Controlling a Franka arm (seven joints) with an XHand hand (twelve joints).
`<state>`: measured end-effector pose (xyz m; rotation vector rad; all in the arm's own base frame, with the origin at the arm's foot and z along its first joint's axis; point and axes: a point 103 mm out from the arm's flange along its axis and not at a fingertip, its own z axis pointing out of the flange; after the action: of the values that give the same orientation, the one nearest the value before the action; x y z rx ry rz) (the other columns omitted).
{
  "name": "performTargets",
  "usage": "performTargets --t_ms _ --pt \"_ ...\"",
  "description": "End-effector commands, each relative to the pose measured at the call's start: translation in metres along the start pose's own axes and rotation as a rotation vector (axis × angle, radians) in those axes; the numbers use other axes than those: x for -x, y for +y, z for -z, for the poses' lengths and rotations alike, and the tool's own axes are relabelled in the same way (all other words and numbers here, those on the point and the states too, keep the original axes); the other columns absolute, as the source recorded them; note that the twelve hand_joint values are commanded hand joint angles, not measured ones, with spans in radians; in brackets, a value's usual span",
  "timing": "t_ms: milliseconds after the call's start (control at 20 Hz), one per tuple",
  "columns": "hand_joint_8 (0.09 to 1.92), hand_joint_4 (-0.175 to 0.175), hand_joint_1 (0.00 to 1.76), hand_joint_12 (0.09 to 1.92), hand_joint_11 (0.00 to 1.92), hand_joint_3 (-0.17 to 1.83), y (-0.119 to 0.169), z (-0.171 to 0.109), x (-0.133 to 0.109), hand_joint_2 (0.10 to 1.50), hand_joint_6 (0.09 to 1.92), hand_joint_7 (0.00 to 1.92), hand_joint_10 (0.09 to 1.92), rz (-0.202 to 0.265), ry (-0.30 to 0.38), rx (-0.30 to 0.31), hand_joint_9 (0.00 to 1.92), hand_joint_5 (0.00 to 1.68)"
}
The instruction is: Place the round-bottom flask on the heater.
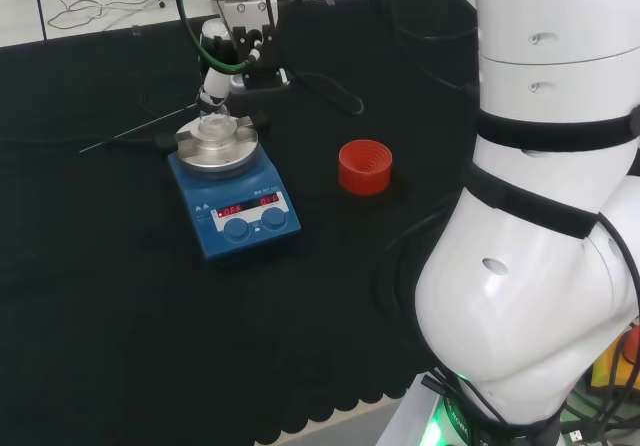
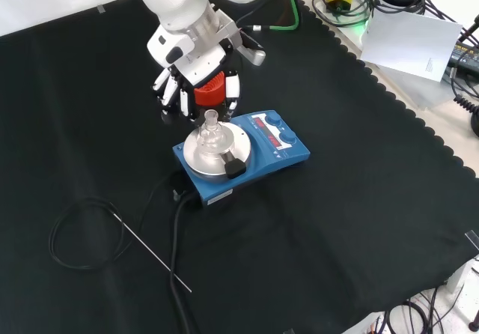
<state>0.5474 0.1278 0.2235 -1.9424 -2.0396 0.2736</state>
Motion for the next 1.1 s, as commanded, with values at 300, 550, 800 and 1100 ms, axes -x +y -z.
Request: performTargets --t_ms 300,550,800,1100 --pt "0.67 0.16 1.11 1.36 0.26 0.67 0.001 -0.005 0.005 0.69 0.82 0.38 0.6 0.001 0.013 -0.025 0.61 1.19" --pt "0.68 0.052 1.03 1.37 0.22 0.51 -0.003 -0.003 0.005 0.72 0.81 0.34 0.62 0.011 0.019 -0.03 0.58 1.01" --pt "0.68 -0.011 0.98 1.37 0.19 0.65 -0.012 0.002 0.004 0.57 0.79 0.31 0.63 0.022 0.029 -0.02 0.55 0.78" --pt "0.68 -0.01 0.96 1.38 0.18 0.65 -0.029 0.009 0.002 0.56 0.76 0.29 0.63 0.019 0.027 0.001 0.55 0.69"
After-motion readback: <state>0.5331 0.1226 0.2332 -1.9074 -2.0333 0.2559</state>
